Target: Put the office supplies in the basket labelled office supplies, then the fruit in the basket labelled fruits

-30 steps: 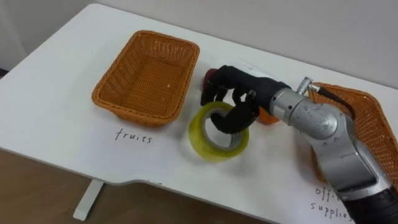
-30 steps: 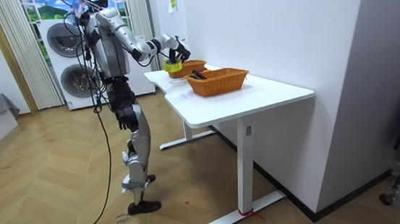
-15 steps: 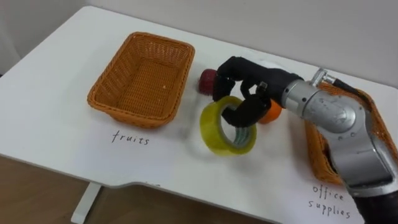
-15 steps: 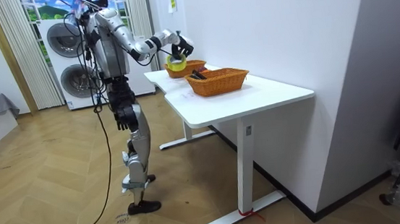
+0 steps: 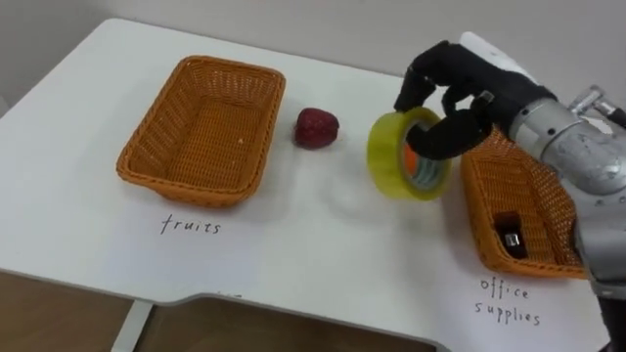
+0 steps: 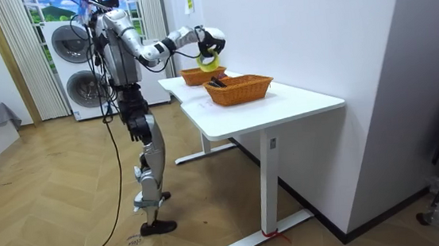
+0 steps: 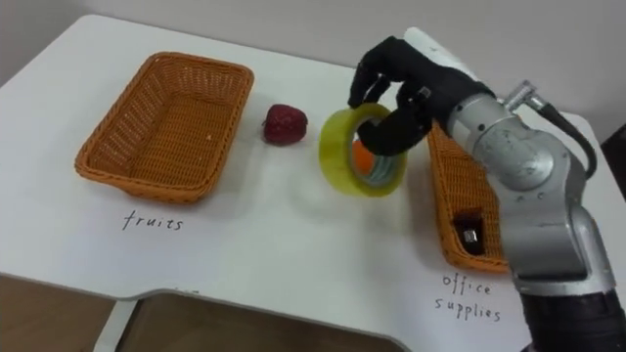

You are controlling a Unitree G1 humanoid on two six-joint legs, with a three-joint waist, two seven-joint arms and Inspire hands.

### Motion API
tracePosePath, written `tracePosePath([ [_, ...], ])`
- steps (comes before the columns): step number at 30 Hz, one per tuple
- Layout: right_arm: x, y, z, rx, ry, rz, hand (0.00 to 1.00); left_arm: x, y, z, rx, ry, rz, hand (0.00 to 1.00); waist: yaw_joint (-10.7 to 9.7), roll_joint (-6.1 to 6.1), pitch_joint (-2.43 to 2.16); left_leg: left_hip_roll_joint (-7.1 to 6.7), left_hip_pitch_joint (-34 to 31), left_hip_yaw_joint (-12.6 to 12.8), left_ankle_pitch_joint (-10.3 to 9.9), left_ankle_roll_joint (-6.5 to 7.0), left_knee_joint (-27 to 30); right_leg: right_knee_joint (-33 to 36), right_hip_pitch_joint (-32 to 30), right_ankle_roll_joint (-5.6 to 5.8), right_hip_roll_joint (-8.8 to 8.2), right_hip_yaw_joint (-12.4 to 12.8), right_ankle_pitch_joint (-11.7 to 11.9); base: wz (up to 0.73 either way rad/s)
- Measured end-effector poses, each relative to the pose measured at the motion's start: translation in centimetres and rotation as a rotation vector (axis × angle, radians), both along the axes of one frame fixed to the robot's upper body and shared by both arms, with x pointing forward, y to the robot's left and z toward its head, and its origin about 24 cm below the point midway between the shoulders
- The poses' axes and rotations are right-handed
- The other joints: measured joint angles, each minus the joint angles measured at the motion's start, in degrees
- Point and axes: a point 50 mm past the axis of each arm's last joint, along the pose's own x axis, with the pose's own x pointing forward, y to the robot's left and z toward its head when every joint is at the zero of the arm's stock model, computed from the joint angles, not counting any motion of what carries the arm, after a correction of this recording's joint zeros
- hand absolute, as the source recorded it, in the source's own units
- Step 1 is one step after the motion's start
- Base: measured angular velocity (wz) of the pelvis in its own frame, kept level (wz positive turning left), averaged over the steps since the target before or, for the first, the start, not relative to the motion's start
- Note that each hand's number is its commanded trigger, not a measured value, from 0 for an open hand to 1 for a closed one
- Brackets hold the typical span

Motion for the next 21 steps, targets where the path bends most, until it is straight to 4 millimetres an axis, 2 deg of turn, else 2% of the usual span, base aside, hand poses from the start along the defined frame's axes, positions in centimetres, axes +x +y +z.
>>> tracePosePath([
  [3,0.1,-0.9,-0.7,-0.009,-0.001,-0.061,1.00,0.0,0.0,0.0,0.000,-0.001,-0.001,0.00,-0.69,0.36,0.24,0.00,0.16,0.14,0.00,0.00,0.01,0.23,0.02,0.00,0.00,0.26,0.00,-0.01],
  [9,0.8,-3.7,-4.3,0.050,0.093,-0.212,1.00,-0.1,0.0,0.0,0.002,-0.004,-0.016,0.00,-1.81,0.78,0.47,0.02,0.05,0.35,-0.01,0.01,-0.01,0.72,-0.13,0.00,-0.04,0.58,0.00,-0.01],
  [11,0.9,-4.6,-5.3,0.053,0.122,-0.263,1.00,-0.3,0.0,0.0,0.002,0.007,-0.021,0.00,-1.89,1.14,0.26,0.02,0.08,0.46,0.00,0.01,0.03,0.73,-0.19,0.00,-0.04,0.70,0.00,-0.02],
  [16,0.8,-5.4,-5.9,0.076,0.123,-0.311,1.00,-0.5,0.1,0.0,0.006,0.011,-0.009,0.00,-2.01,1.89,-0.36,0.01,0.56,0.52,0.02,0.04,0.00,0.74,0.02,0.00,-0.05,0.85,0.00,0.00],
  [21,0.8,-6.2,-6.9,0.109,0.147,-0.358,1.00,-0.5,0.3,0.1,0.015,0.008,0.020,0.00,-2.01,1.75,-0.42,-0.02,0.79,0.52,0.04,0.06,0.02,0.65,0.20,0.01,-0.06,1.21,0.00,0.00],
])
